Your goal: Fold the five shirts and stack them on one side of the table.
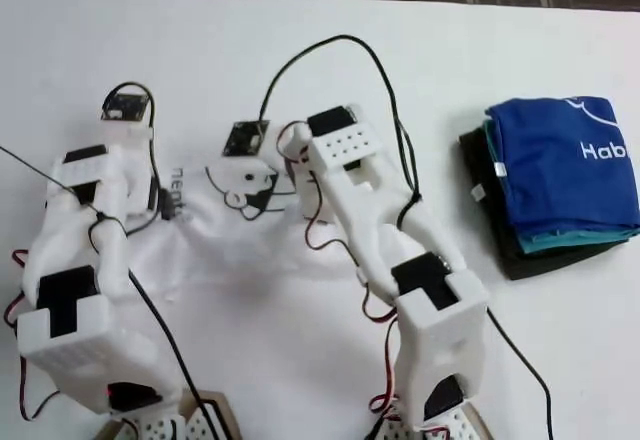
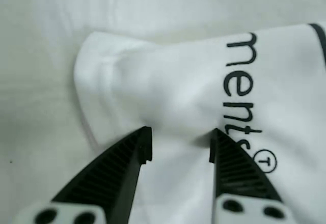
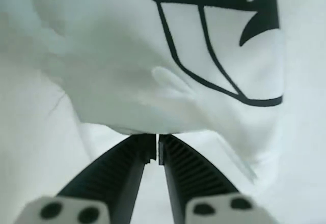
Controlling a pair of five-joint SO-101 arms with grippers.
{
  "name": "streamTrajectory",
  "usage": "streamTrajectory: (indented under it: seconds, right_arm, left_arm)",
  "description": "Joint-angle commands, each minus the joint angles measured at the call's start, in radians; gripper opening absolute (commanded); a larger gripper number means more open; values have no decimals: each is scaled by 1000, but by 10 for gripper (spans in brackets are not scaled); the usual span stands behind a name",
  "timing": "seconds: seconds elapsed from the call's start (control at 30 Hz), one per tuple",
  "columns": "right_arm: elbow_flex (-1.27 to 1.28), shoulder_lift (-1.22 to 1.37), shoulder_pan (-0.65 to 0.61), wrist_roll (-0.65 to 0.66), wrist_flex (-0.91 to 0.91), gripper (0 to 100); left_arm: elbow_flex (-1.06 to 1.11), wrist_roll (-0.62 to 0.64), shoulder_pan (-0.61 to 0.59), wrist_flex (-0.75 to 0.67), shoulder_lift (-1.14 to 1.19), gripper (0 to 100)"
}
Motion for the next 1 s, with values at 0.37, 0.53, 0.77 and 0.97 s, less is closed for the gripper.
streamTrajectory:
  seconds: [0.37, 0.53, 0.77, 0.97]
  right_arm:
    - [-58, -36, 12, -247, -216, 22]
    - [-69, -160, -1, -255, -39, 22]
    - [110, -205, -87, -258, -4, 22]
    - [301, -205, -162, -259, -239, 22]
  left_arm:
    - [-35, 14, 6, -20, 5, 203]
    - [-35, 14, 6, -20, 5, 203]
    - [-35, 14, 8, -21, 5, 203]
    - [-36, 14, -2, 12, -5, 203]
